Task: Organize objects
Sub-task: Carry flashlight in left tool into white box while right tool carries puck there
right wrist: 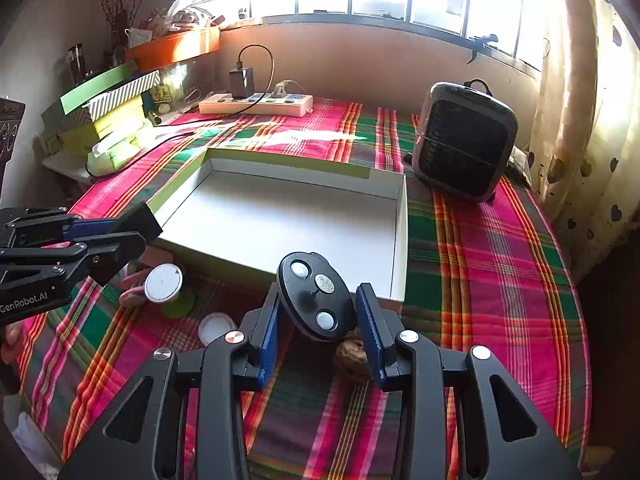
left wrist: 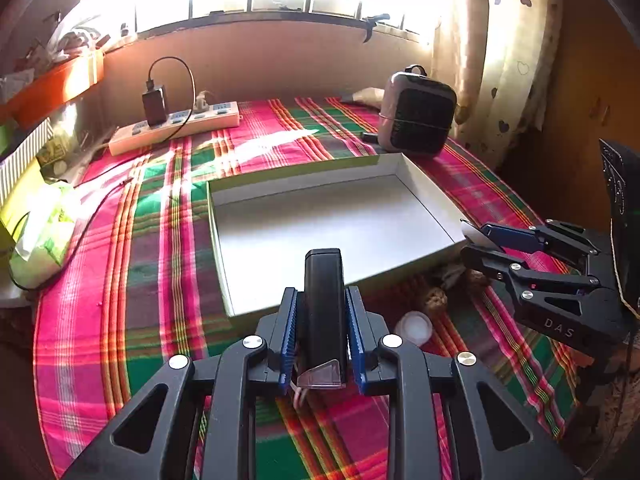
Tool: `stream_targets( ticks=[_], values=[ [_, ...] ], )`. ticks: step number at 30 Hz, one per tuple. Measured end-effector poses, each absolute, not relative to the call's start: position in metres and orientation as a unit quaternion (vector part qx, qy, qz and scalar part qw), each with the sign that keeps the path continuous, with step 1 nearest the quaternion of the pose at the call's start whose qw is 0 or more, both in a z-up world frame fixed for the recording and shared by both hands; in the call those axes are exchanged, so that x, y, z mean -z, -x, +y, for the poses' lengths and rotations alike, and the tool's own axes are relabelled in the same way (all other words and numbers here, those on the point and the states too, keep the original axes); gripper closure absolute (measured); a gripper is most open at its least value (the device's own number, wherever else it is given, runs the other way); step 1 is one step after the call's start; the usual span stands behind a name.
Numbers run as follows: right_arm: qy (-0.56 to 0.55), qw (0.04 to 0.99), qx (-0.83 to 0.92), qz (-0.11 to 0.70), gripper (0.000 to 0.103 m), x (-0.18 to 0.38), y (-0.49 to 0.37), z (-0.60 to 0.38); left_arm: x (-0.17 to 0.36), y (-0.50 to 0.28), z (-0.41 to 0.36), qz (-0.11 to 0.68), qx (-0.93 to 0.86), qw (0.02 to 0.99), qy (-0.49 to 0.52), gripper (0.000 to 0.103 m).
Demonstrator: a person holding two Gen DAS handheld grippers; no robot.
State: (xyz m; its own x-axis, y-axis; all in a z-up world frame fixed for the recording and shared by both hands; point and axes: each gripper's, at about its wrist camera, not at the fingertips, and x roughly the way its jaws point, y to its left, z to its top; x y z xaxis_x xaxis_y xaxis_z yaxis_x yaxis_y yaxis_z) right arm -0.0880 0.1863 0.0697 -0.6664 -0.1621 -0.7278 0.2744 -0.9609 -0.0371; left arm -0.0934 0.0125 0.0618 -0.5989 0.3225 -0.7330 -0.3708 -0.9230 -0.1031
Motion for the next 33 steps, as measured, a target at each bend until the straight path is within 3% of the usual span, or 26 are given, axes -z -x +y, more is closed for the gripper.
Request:
stream_targets(
  ticks=[33],
  values=[
    [-0.429, 0.090, 0.892, 0.109, 0.066, -0.038, 0.220, 0.187, -0.025, 0.220, 0.029, 0.046, -0.880, 0.152, 0.448, 0.081]
  ],
)
